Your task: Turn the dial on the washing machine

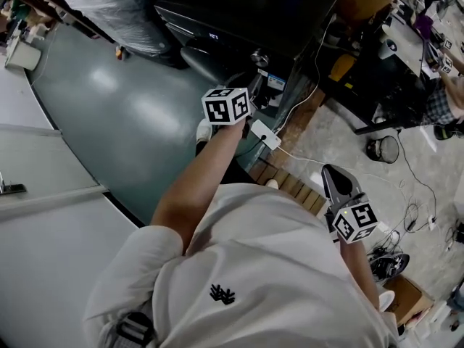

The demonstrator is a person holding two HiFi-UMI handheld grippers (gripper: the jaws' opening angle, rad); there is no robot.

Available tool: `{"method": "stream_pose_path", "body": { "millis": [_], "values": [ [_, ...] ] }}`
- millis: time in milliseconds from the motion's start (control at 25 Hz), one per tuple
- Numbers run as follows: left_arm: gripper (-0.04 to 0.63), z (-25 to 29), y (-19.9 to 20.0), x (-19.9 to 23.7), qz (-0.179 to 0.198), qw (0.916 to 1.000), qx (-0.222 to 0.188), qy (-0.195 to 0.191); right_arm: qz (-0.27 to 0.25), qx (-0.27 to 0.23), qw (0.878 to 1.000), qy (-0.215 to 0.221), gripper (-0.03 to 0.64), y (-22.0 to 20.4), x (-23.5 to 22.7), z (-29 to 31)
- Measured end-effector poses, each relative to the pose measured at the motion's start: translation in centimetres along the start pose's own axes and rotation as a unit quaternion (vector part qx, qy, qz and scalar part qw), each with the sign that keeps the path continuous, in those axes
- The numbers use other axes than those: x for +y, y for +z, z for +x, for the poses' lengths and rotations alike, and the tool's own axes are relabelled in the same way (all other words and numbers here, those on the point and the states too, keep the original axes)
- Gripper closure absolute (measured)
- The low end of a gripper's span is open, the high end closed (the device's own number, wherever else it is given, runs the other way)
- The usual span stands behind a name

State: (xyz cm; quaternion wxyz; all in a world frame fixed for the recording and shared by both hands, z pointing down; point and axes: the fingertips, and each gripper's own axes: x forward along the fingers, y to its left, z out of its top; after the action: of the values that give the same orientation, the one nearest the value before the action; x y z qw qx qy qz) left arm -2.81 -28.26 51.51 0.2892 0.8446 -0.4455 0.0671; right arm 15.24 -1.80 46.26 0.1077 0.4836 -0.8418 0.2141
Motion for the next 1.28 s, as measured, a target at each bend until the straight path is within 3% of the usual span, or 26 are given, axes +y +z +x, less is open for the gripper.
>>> {"method": "stream_pose_path", "body": {
  "millis": [280, 720, 1280],
  "values": [
    [0.538, -6.5, -1.0, -4.0, 0.079, 0.9962, 0.006, -0.038, -0.014, 0.0, 0.999, 0.04, 0.617, 0.4, 1.4, 0.5],
    [0.54, -15.7, -3.6, -10.2, 0.123, 0.9859, 0.018, -0.112, -0.043, -0.008, 0.994, 0.102, 0.617, 1.5, 5.0, 1.2],
    [0.54, -19.4, -6.8, -12.4, 0.167, 0.9766, 0.046, -0.127, -0.068, -0.017, 0.989, 0.129, 0.617, 2.0, 6.7, 1.1]
  ]
}}
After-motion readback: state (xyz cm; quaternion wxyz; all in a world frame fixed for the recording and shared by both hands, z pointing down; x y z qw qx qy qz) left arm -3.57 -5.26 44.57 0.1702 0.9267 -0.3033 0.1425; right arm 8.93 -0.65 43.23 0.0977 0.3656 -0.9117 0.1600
